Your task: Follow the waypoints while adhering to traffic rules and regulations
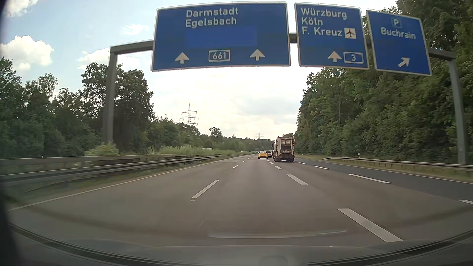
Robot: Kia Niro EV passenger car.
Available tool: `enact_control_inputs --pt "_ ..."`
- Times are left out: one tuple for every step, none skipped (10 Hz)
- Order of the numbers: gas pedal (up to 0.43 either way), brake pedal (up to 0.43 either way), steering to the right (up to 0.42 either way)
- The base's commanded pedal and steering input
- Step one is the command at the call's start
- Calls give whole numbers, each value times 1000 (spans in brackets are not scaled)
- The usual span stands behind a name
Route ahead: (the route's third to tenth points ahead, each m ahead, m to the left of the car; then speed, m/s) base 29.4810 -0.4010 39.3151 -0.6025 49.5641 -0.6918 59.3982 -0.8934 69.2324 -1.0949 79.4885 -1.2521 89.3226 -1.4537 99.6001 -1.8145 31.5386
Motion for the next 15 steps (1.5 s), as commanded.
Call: enact_control_inputs --pt "157 30 5" --pt "157 30 5" --pt "157 30 5" --pt "157 30 5" --pt "157 30 4" --pt "157 30 4" --pt "157 30 4" --pt "157 30 5" --pt "157 30 6" --pt "157 30 5" --pt "157 30 5" --pt "157 30 5" --pt "157 30 5" --pt "157 30 5" --pt "157 30 5"
